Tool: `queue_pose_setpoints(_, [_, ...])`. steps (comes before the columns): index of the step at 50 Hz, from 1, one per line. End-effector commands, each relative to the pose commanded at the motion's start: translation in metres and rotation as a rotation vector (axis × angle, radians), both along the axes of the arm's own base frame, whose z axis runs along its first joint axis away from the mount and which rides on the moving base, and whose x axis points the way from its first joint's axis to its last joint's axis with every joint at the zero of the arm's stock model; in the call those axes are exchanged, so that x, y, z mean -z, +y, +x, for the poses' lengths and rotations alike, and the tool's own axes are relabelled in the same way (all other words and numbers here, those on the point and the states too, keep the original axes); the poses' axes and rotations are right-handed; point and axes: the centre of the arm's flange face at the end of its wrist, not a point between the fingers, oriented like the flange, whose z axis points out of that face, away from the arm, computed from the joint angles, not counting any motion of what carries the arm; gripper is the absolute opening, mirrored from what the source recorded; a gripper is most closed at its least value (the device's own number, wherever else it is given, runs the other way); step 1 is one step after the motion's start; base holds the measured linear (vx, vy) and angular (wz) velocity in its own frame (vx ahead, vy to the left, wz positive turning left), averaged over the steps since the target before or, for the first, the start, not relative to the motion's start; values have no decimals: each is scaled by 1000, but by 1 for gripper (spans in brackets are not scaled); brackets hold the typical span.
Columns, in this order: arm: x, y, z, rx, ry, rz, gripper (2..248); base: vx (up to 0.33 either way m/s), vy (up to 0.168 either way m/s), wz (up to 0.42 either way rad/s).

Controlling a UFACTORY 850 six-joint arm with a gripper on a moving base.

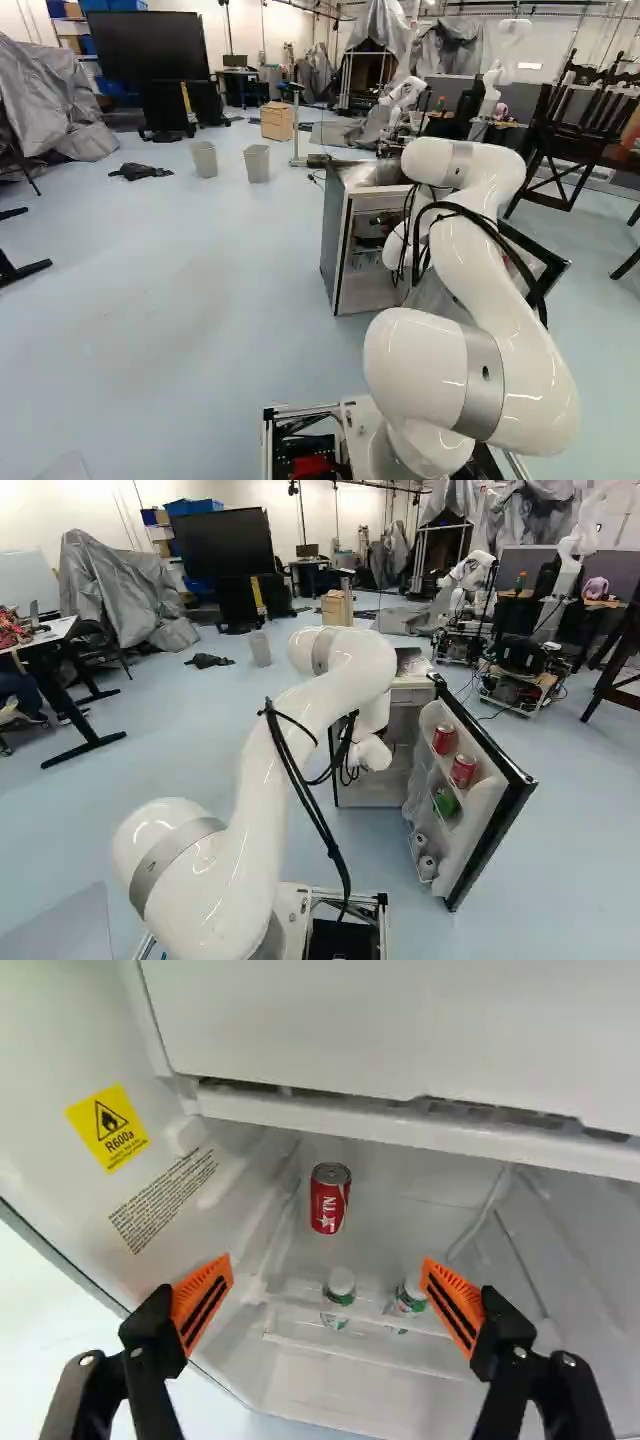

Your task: Grab a drink from the fridge

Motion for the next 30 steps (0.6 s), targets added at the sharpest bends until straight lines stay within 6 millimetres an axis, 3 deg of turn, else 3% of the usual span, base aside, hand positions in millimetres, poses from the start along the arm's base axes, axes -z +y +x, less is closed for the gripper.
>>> queue_pose_setpoints(30, [42, -1, 1, 0, 23, 12, 247, 0, 0, 0])
